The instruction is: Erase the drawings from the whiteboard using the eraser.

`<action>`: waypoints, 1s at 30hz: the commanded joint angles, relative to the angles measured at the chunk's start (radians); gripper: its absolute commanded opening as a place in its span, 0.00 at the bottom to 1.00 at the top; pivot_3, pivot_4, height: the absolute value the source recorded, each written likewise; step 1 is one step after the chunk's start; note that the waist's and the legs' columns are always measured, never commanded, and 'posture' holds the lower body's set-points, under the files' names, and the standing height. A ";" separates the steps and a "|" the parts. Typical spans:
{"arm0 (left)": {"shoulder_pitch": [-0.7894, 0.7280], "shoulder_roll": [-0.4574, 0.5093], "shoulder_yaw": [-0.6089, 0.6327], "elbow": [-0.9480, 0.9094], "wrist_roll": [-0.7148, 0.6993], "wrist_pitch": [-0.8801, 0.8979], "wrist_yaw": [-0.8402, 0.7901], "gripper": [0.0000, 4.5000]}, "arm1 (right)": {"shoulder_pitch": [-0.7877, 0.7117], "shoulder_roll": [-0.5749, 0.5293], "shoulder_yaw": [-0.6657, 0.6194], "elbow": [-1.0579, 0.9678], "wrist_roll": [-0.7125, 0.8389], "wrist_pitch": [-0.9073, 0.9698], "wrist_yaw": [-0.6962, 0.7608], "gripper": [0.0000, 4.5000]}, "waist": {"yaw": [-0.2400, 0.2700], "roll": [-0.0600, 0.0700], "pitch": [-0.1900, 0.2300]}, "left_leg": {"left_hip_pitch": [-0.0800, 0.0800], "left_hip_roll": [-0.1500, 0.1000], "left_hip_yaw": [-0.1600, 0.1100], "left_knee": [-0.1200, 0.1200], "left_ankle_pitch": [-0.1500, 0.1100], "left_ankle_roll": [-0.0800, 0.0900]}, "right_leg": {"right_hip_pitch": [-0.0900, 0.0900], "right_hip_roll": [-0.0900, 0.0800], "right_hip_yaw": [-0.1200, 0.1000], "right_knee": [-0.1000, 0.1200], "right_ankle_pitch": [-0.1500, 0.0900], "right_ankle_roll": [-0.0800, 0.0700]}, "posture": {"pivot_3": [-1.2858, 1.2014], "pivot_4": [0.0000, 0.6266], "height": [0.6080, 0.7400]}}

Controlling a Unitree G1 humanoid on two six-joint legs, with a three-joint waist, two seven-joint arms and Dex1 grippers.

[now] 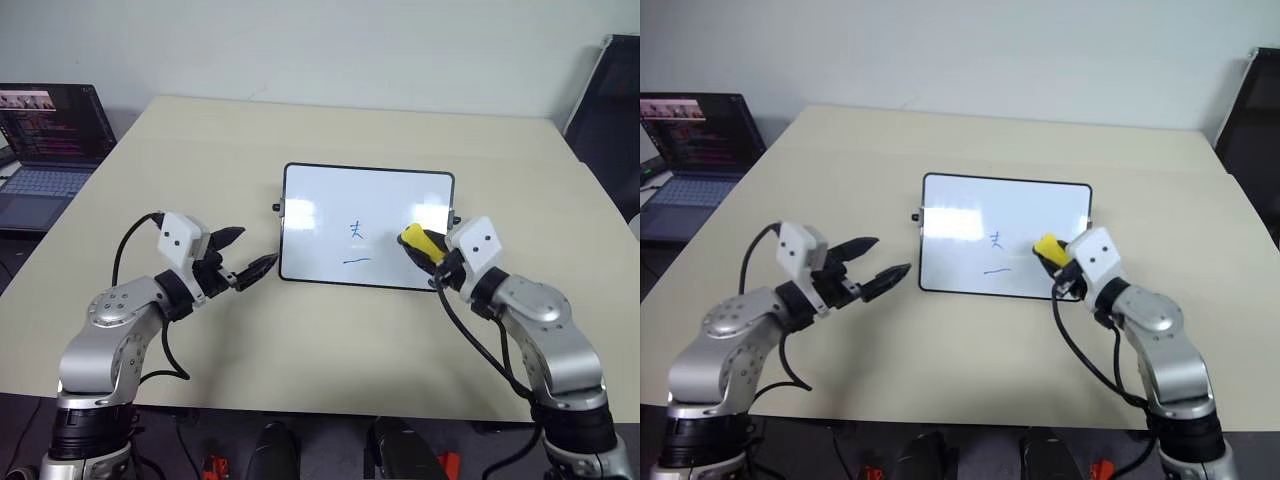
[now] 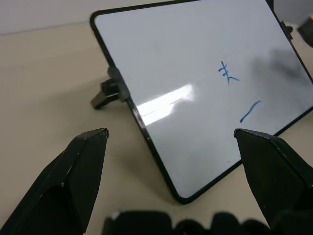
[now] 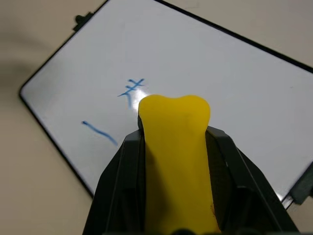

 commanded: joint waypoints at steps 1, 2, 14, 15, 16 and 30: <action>0.006 0.018 0.017 -0.009 -0.005 -0.031 -0.014 1.00 | 0.009 -0.013 -0.002 -0.034 0.013 -0.043 -0.005 0.29 | -0.001 0.000 0.000 | 0.000 0.000 0.000 0.001 0.000 0.000 | 0.000 0.000 0.000 0.000 0.000 0.000 | 0.52 0.24 1.00; 0.005 0.020 0.015 -0.006 -0.002 -0.031 -0.014 1.00 | 0.013 -0.020 0.012 -0.027 -0.001 -0.060 -0.007 0.29 | -0.002 0.000 0.000 | 0.000 0.000 0.000 0.001 0.000 0.000 | 0.000 0.000 0.000 0.001 0.000 0.000 | 0.52 0.24 1.00; -0.001 0.023 -0.042 -0.026 0.033 -0.048 0.000 1.00 | 0.020 -0.056 0.074 0.005 -0.047 -0.103 -0.025 0.29 | -0.001 0.000 0.000 | 0.001 0.000 0.000 0.001 0.000 0.000 | 0.000 0.000 0.000 0.001 0.000 0.000 | 0.52 0.24 1.00; -0.004 0.023 -0.045 -0.026 0.033 -0.048 0.003 1.00 | 0.019 -0.058 0.076 0.006 -0.047 -0.103 -0.023 0.29 | -0.001 0.000 0.000 | 0.001 0.000 0.000 0.001 0.000 0.000 | 0.000 0.000 0.000 0.001 0.000 0.000 | 0.52 0.24 1.00; -0.006 0.023 -0.049 -0.025 0.035 -0.050 0.004 1.00 | 0.016 -0.060 0.077 0.005 -0.047 -0.102 -0.022 0.29 | -0.001 0.000 0.000 | 0.001 0.000 0.000 0.001 0.000 0.000 | 0.000 0.000 0.000 0.001 0.000 0.000 | 0.52 0.24 1.00; -0.049 0.034 -0.102 0.019 0.070 -0.067 -0.019 1.00 | -0.263 0.018 0.241 0.220 -0.211 -0.187 -0.106 0.29 | -0.004 0.000 0.000 | 0.001 0.000 0.000 0.001 0.000 0.000 | 0.000 0.000 0.000 0.001 0.001 0.000 | 0.52 0.24 1.00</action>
